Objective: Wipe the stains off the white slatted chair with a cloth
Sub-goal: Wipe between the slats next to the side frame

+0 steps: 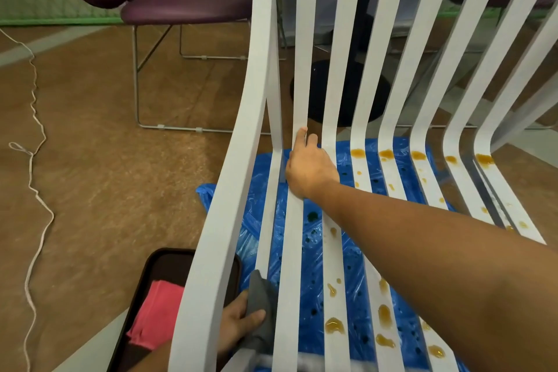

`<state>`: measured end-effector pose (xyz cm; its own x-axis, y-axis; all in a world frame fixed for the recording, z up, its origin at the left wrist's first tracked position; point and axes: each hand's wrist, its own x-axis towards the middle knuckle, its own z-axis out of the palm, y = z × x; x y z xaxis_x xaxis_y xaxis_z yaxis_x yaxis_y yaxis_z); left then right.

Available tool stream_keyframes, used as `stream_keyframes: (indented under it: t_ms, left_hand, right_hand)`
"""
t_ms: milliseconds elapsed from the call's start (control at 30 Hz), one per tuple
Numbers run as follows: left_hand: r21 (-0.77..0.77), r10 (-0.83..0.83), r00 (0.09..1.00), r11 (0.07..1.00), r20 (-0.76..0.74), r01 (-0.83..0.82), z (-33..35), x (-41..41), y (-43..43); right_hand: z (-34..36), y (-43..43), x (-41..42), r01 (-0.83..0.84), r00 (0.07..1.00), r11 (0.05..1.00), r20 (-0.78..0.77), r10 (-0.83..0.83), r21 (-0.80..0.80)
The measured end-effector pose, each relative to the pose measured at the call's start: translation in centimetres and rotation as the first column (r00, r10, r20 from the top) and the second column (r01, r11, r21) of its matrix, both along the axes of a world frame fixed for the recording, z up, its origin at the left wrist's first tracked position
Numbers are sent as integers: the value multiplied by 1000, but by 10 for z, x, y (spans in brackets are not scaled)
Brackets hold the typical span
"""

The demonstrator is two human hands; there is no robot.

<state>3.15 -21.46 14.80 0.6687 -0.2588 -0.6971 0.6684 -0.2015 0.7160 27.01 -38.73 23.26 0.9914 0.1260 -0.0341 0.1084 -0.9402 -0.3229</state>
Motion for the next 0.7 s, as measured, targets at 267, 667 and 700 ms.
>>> stream_keyframes:
  t_ms: [267, 667, 700]
  left_hand:
    - [185, -56, 992, 982, 109, 35, 1, -1, -8]
    - [588, -42, 905, 773, 423, -238, 3, 138, -54]
    - [587, -40, 904, 773, 425, -242, 5, 153, -55]
  right_hand:
    - [1, 0, -1, -6, 1000, 1000, -6, 6, -18]
    - [3, 0, -2, -4, 1000, 1000, -1, 4, -20]
    - [3, 0, -2, -3, 1000, 1000, 2, 3, -19]
